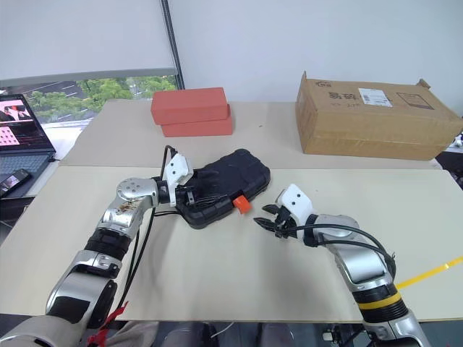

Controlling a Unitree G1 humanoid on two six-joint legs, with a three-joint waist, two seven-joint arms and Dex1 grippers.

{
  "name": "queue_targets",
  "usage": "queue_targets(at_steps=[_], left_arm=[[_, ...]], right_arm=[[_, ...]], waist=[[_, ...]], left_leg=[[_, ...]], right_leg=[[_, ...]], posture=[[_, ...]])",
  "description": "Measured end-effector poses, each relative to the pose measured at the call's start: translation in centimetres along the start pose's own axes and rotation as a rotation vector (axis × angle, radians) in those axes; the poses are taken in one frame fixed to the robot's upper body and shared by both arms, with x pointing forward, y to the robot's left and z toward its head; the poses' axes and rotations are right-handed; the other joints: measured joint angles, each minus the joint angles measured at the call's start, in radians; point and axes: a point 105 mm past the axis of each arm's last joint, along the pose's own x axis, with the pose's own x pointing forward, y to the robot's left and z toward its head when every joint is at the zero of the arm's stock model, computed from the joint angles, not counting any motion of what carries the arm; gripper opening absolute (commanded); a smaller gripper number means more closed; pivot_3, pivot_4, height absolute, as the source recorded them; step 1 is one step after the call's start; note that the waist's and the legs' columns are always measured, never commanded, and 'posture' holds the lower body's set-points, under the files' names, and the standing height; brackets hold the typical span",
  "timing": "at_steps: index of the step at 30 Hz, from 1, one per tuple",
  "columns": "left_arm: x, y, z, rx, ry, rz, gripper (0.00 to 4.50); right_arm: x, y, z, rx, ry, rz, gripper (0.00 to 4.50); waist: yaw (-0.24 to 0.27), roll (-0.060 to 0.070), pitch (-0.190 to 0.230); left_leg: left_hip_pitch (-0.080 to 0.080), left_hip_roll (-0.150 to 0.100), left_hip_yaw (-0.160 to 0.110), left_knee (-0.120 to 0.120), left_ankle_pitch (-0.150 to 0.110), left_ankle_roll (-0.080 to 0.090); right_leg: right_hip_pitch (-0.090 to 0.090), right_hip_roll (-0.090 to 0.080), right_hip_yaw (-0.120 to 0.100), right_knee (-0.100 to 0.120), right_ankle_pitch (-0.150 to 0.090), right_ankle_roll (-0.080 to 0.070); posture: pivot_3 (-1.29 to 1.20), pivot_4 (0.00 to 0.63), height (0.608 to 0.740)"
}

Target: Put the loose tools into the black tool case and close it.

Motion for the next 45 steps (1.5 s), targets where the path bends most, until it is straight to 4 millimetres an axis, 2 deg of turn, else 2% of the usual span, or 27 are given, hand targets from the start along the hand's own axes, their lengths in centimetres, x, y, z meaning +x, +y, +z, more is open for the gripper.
queue_targets(at_steps=[7, 8, 9, 19, 22, 25, 33, 45], left_arm=[[0.2, -0.3, 0.1, 0.001, -0.014, 0.034, 4.03], [0.2, -0.4, 0.1, -0.002, -0.015, 0.038, 4.09], [0.2, -0.4, 0.1, -0.006, -0.014, 0.042, 4.09], [0.1, -0.4, 0.1, -0.006, -0.019, 0.065, 4.09], [0.1, -0.4, 0.1, -0.006, -0.02, 0.065, 4.09], [0.2, -0.6, 0.1, -0.006, -0.024, 0.062, 4.09], [0.3, -0.8, 0.1, -0.008, -0.029, 0.058, 4.09], [0.2, -1.1, -0.2, -0.026, -0.023, 0.056, 4.09]], right_arm=[[1.1, 0.5, 0.2, 0.069, 0.042, -0.051, 2.09], [1.3, 0.7, 0.3, 0.073, 0.045, -0.048, 2.6], [1.4, 0.8, 0.4, 0.075, 0.045, -0.046, 2.85], [2.5, 1.0, 1.5, 0.078, 0.03, -0.072, 2.85], [2.6, 0.8, 1.4, 0.083, 0.033, -0.092, 2.12], [2.7, 0.8, 1.2, 0.085, 0.04, -0.098, 1.15], [2.7, 0.8, 0.9, 0.072, 0.036, -0.114, 1.15], [3.4, 1.8, -0.4, 0.074, -0.075, -0.226, 1.15]], waist=[[0.001, 0.002, -0.002], [0.001, 0.002, -0.002], [0.001, 0.003, -0.002], [0.001, 0.003, -0.003], [0.001, 0.003, -0.003], [0.001, 0.003, -0.003], [0.001, 0.003, -0.003], [0.0, 0.004, -0.004]], left_leg=[[-0.001, -0.001, 0.0, 0.0, 0.0, 0.0], [-0.001, -0.001, 0.0, 0.0, 0.0, 0.0], [-0.001, -0.001, 0.0, 0.0, 0.0, 0.0], [-0.001, -0.001, 0.0, 0.0, 0.0, 0.0], [-0.002, -0.001, 0.0, 0.0, 0.0, 0.0], [-0.002, -0.001, 0.0, 0.0, 0.0, 0.001], [-0.001, -0.001, 0.0, -0.001, -0.001, 0.001], [0.0, 0.0, 0.0, -0.001, 0.0, 0.001]], right_leg=[[-0.001, 0.0, 0.0, 0.0, 0.004, -0.006], [-0.001, 0.0, 0.0, 0.0, 0.004, -0.006], [-0.001, 0.0, 0.0, 0.0, 0.004, -0.006], [-0.001, 0.0, 0.0, 0.0, 0.002, -0.003], [-0.001, 0.0, 0.0, 0.0, 0.002, -0.003], [-0.001, 0.0, 0.0, 0.0, 0.001, -0.002], [-0.001, 0.0, 0.0, -0.001, 0.0, 0.0], [0.0, 0.0, 0.0, -0.001, -0.001, 0.001]], posture=[[0.0, 0.15, 0.711], [0.0, 0.15, 0.711], [0.0, 0.15, 0.711], [0.0, 0.15, 0.711], [0.0, 0.15, 0.711], [0.0, 0.15, 0.711], [0.0, 0.15, 0.711], [0.0, 0.15, 0.711]])
